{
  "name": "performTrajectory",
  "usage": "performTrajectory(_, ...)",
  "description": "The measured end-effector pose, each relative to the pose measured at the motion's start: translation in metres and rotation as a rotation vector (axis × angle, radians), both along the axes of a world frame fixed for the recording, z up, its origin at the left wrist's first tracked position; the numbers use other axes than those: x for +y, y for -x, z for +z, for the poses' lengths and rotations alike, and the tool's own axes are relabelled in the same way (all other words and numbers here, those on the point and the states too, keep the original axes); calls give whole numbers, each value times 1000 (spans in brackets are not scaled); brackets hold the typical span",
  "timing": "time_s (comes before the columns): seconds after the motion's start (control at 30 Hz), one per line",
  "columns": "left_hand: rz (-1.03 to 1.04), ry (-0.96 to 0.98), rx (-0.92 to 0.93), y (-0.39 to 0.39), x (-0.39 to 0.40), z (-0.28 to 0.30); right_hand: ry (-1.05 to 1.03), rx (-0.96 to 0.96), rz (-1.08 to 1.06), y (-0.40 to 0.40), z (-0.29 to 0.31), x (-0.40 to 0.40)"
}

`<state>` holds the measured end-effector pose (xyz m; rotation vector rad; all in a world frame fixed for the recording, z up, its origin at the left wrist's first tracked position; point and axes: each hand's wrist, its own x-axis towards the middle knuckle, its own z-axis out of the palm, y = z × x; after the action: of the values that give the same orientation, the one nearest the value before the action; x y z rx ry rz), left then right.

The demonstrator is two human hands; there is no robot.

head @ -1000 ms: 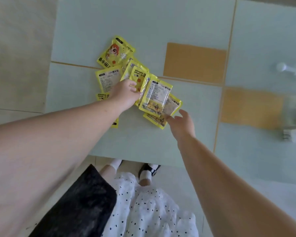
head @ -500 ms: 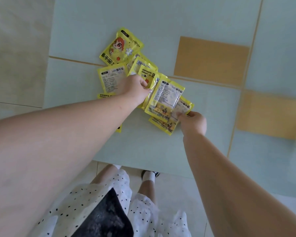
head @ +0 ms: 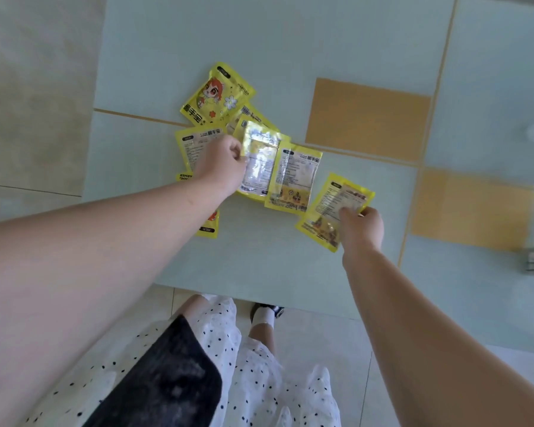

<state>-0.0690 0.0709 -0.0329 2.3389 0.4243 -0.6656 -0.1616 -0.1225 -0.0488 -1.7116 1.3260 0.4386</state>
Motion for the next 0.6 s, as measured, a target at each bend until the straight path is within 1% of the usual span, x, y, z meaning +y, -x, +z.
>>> performTrajectory(0.1, 62, 12, 31, -4, 12, 4, -26, -33, -83, -3, 12, -8)
performTrajectory(0.2, 94, 23, 101, -6, 13, 6, -179, -85, -138, -14, 18, -3)
performTrajectory(0.3, 108, 19, 110, -6, 4, 1, -265, -77, -55, -24, 10, 12)
performTrajectory(0.37, 113, 22, 98, -4, -3, -5, -235, -63, 18, -29, 1, 23)
performTrajectory(0.43, 112, 15, 91, -2, -8, -10, -162, -71, 75, -33, -5, 35)
performTrajectory(0.5, 116, 12, 99, 0, -10, -11, -107, -90, 79, -35, -9, 42)
performTrajectory(0.6, 62, -18, 76, 1, -13, -9, -94, -82, 56, -37, -13, 47)
